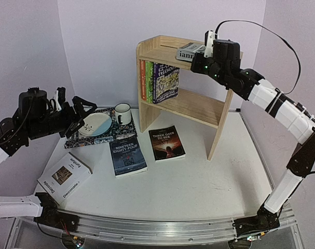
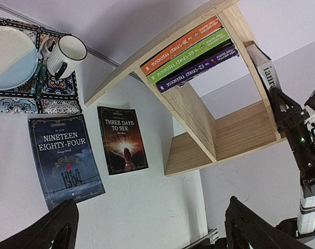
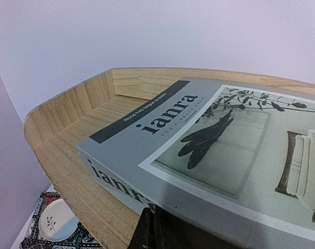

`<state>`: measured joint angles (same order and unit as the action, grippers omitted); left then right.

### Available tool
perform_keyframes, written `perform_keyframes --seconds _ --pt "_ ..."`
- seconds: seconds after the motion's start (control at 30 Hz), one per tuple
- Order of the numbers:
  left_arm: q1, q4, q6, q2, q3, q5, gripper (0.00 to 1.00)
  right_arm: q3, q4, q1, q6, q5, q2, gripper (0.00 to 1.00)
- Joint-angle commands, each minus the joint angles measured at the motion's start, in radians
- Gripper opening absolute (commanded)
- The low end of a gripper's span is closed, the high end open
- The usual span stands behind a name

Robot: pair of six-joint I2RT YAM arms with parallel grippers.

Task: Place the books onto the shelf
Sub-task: Adjust the book on the shelf.

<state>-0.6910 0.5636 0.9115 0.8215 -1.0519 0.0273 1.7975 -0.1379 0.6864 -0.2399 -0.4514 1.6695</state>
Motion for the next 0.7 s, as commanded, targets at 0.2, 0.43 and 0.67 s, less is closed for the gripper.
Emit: perform_keyframes --seconds 0.2,0.43,0.67 --pt "0.002 -0.042 -0.025 -0.019 0.0 0.0 1.0 0.012 -0.117 -0.004 -0.028 -0.13 0.02 0.0" --pt "0.002 -0.042 -0.032 -0.011 -0.005 -0.008 1.0 -0.025 -0.12 -0.004 -0.012 0.148 -0.021 0.01" --pt "0.002 -0.042 -0.041 0.001 -0.008 -0.021 1.0 -0.095 -0.12 -0.004 -0.071 0.234 -0.085 0.01"
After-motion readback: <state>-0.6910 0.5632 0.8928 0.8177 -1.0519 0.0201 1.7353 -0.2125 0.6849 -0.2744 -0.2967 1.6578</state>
